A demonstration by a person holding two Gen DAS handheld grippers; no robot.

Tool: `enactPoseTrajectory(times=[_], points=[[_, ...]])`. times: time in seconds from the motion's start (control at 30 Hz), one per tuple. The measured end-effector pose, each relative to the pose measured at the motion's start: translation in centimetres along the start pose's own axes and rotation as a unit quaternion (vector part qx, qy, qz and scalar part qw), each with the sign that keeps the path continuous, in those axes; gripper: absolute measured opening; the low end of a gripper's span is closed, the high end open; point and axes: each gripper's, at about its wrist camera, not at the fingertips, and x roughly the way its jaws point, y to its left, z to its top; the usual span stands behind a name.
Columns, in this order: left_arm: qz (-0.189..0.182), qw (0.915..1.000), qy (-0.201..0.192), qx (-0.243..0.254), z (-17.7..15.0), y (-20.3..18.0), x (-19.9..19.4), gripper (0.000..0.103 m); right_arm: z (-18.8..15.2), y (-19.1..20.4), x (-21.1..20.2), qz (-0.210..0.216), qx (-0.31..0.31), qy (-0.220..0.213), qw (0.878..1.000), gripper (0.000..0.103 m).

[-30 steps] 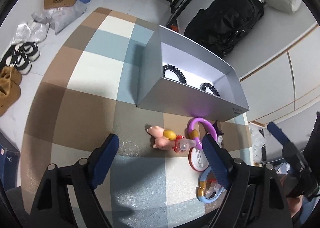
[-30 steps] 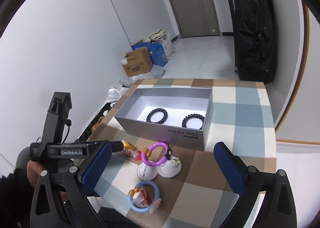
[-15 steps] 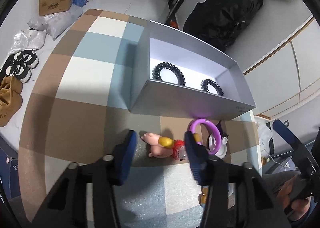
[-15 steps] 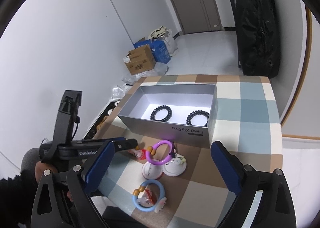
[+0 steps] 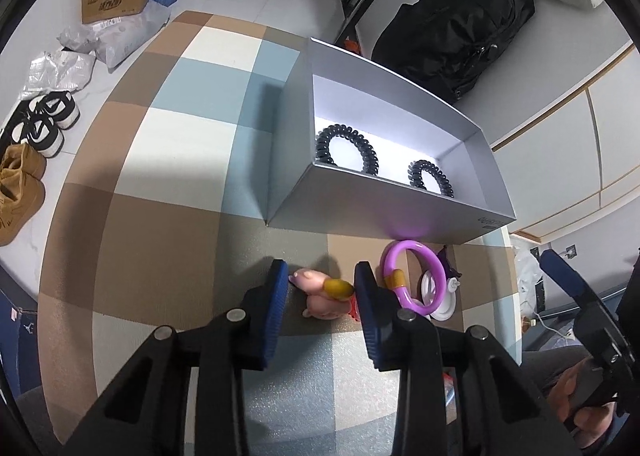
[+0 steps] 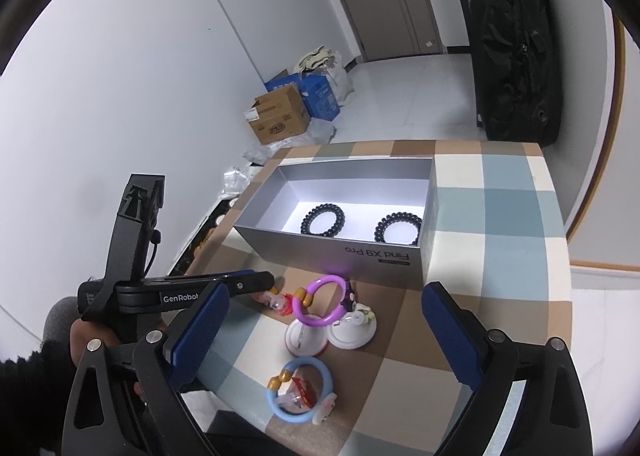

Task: Organize jewelry
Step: 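Lower the left gripper onto the pink pig figurine and close it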

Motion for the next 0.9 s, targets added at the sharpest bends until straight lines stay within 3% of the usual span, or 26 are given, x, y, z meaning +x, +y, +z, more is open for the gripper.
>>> enactPoseTrajectory(times=[0.17,0.3,0.43,0.63,0.8,0.9], points=[[0.001,1.0,0.007,-0.003,-0.2,0.0,-0.1,0.028,-0.1,0.6,0.6,0.001,-0.004,0.008,1.0,0.097],[0.012,0.9999,0.002,-0.004,-0.2,-0.1,-0.9,0.028,-0.2,1.2,1.9,0.012,-0.01,0.032,0.999,0.089],[-0.008,0.9996,-0.022,-0.017,0.1,0.4,-2.6,0.028,-0.4,1.8,3.2,0.013,-0.017,0.053,0.998,0.077],[-0.042,0.9973,-0.049,-0.036,0.4,1.1,-4.7,0.028,-0.8,3.3,5.0,0.022,-0.039,0.074,0.996,0.073],[-0.045,0.9967,-0.061,-0.029,0.5,0.4,-5.3,0.028,-1.1,5.2,6.5,0.033,-0.073,0.087,0.993,0.071],[-0.051,0.996,-0.062,-0.039,0.6,1.0,-5.5,0.028,-0.9,5.7,7.5,0.028,-0.082,0.091,0.992,0.063]])
